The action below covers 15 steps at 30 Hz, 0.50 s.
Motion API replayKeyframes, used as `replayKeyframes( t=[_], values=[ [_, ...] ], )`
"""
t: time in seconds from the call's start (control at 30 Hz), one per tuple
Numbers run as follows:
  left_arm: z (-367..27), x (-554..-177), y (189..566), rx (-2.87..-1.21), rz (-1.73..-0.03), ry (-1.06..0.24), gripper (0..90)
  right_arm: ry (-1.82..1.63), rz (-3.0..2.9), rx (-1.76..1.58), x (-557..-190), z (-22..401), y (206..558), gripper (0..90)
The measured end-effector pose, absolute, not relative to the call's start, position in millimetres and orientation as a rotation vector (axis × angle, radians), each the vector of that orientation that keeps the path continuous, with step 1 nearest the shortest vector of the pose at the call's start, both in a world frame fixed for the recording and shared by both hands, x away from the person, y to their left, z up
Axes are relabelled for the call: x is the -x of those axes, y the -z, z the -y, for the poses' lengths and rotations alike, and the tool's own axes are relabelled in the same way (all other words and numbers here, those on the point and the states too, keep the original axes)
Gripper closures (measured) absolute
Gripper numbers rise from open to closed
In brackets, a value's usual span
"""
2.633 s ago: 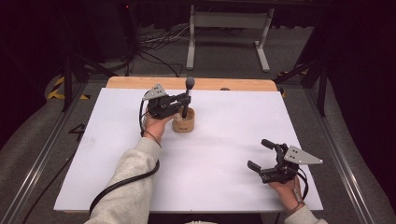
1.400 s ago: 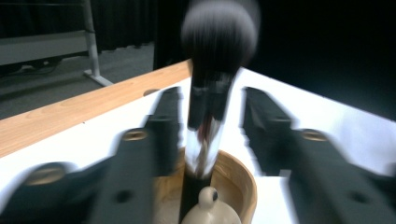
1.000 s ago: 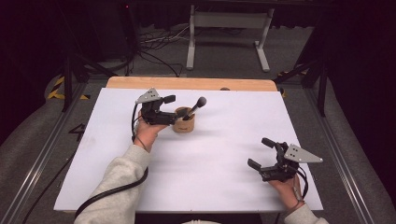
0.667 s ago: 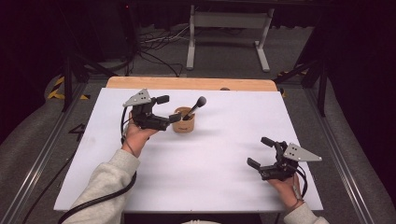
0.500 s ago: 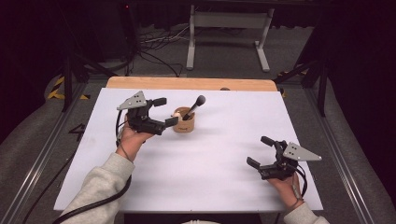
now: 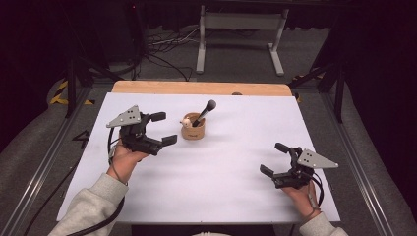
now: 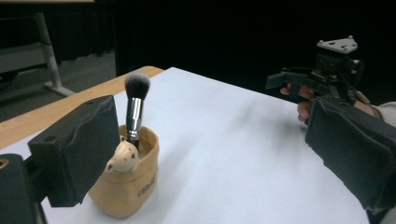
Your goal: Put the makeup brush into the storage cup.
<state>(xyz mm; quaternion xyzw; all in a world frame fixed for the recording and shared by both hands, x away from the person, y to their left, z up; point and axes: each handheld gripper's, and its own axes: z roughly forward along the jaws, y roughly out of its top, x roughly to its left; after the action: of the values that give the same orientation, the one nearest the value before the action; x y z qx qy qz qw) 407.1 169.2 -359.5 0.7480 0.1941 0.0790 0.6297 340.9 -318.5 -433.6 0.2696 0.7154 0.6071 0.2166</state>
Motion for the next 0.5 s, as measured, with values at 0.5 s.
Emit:
replayKeyframes(
  t=[0.5],
  values=[
    [-185.9, -383.4, 371.8, -1.713, -0.454, -0.193, 3.5, -1.673, -2.009, -0.740, -344.6, 317.6, 435.8, 0.0]
  ],
)
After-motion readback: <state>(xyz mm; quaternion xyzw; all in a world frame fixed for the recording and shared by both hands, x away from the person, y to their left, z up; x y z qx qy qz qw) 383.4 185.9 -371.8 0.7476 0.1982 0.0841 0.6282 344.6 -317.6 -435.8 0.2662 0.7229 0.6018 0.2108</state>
